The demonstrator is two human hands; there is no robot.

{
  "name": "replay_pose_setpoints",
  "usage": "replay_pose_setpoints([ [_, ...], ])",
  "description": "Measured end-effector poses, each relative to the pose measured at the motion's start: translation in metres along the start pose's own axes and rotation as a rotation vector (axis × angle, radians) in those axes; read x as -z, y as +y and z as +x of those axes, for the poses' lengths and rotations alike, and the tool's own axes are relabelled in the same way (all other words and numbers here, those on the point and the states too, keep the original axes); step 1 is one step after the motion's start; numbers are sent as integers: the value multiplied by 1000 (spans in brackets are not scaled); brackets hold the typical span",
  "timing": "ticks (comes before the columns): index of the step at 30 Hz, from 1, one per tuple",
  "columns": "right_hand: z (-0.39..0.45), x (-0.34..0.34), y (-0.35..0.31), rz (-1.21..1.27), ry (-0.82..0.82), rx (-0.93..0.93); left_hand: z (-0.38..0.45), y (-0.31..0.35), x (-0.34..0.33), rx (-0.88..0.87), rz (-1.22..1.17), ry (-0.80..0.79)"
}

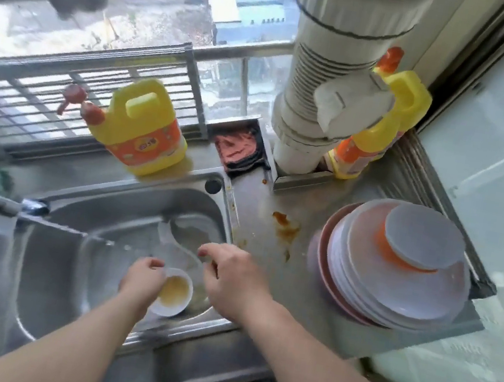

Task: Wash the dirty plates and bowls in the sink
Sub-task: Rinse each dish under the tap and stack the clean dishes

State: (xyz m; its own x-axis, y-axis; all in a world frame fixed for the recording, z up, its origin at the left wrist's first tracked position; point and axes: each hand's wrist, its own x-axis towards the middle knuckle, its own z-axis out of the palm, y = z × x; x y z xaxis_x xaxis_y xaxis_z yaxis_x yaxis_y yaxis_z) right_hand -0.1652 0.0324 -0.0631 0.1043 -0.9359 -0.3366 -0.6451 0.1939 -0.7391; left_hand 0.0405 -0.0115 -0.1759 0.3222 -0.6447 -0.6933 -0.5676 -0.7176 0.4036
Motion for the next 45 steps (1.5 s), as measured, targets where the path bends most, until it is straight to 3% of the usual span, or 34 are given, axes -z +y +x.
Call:
replay_pose_setpoints([
  [5,78,-105,-3,-132,-296,-275,56,-70,2,184,21,-234],
  [9,116,-154,20,-261,-475,-546,68,-78,-10,197,-120,-336],
  [11,122,-167,27,-280,-571,-566,69,-74,-11,206,-232,-362],
  [13,126,-179,32,-196,-545,-611,69,-63,-2,215,-303,-347],
  [16,127,-190,22,318,-298,-768,80,-57,27,277,-451,-364],
  [20,138,-190,-23,842,-188,-856,89,-36,93,246,-599,-442],
  [25,146,-189,-76,962,-157,-768,87,-19,163,-46,-500,-556],
  [29,148,-182,-109,1071,-175,-649,69,-18,197,-152,-454,-463],
  [33,140,-165,-129,876,-147,-540,46,-17,206,-143,-578,-510],
  [37,123,-149,-133,404,-74,-344,48,-13,187,83,-699,-566],
  [40,115,-139,-132,-22,-28,-247,52,-9,174,387,-916,-501],
  [42,108,-138,-129,-102,0,-229,49,-5,170,477,-1080,-523],
  [45,95,-139,-126,-189,39,-191,35,3,172,439,-1139,-624],
])
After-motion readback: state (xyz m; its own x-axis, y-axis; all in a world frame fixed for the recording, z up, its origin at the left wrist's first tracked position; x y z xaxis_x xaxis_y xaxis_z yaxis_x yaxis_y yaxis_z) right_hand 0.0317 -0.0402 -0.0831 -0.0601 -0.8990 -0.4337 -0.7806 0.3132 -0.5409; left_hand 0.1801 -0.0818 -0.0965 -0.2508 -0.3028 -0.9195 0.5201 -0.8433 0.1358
